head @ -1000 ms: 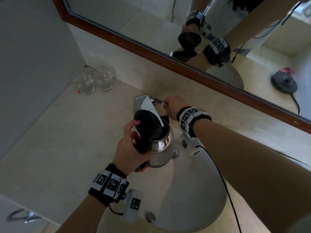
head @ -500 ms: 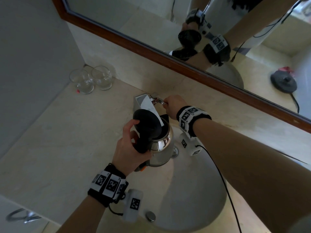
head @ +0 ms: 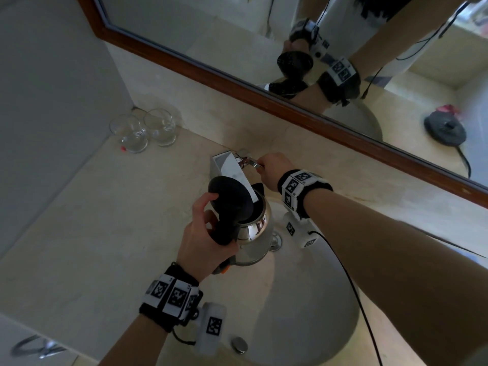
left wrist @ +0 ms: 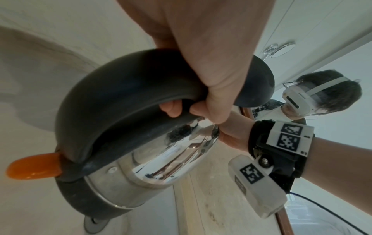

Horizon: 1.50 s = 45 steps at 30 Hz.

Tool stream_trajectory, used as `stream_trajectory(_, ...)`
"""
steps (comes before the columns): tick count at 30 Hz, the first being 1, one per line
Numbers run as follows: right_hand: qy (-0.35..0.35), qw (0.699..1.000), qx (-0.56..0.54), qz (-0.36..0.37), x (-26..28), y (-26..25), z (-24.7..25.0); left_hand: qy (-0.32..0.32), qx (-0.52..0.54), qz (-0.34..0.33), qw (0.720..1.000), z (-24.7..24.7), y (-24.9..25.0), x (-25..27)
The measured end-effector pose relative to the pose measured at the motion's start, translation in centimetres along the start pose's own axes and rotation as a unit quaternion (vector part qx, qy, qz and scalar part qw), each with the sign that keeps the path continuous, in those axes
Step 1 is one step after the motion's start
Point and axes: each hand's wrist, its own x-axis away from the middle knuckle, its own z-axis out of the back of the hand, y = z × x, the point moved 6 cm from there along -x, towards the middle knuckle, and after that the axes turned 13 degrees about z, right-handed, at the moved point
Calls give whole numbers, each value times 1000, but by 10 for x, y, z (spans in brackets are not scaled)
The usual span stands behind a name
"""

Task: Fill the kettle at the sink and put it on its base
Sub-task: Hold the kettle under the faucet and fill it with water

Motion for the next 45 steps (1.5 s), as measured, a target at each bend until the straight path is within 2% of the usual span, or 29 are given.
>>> stream_trajectory(45,-12,1000,-8,-3,4,-3,4,-1,-13,5,1000,0,2,3)
